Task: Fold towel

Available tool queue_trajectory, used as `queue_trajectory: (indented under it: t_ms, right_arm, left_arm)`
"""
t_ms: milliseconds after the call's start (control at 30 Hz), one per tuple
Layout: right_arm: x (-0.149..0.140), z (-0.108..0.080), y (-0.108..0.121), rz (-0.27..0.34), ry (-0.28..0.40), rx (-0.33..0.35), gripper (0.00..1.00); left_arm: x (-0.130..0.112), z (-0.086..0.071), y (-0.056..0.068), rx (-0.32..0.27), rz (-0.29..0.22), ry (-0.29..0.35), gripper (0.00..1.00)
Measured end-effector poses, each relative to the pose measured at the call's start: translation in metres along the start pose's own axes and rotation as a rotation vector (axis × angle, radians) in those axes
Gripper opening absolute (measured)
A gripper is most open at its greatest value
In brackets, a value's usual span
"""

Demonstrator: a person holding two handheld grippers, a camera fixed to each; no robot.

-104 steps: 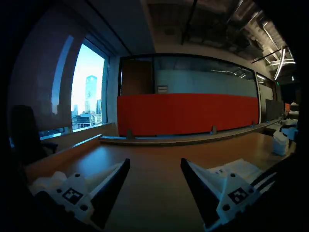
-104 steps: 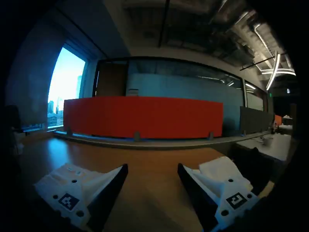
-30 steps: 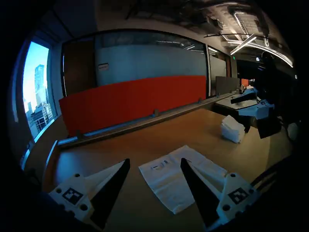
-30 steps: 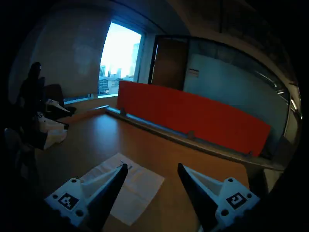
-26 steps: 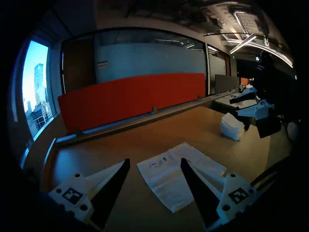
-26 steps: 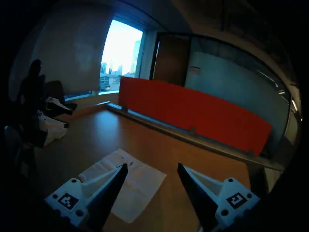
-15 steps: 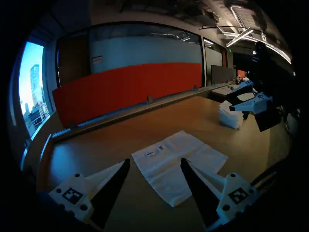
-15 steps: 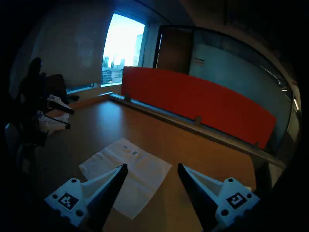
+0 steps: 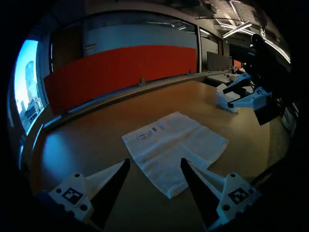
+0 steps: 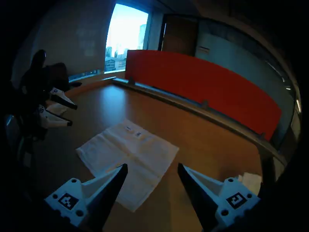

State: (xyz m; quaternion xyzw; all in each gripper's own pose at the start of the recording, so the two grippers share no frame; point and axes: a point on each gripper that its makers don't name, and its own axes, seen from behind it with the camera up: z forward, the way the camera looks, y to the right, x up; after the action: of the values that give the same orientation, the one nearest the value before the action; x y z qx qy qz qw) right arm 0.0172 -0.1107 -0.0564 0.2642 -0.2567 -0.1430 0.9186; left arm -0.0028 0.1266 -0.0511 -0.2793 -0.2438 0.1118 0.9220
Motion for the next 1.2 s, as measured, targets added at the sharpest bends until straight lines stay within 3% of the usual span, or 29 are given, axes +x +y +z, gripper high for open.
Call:
queue_trajectory:
  t_ms: [367,667,1200]
  right_arm:
    - [-0.049,0.021,-0.015,-0.010,-0.090,0.046,1.00]
    - [-0.079,0.035,-0.026,-0.006,-0.143,0.078,1.00]
    - [-0.120,0.043,-0.043,-0.006,-0.222,0.129,1.00]
  left_arm:
    - [-0.041,0.021,0.017,-0.054,0.009,-0.093,0.97]
    - [-0.065,0.035,0.023,-0.072,-0.004,-0.144,0.97]
    - [-0.098,0.050,0.033,-0.109,-0.024,-0.226,0.98]
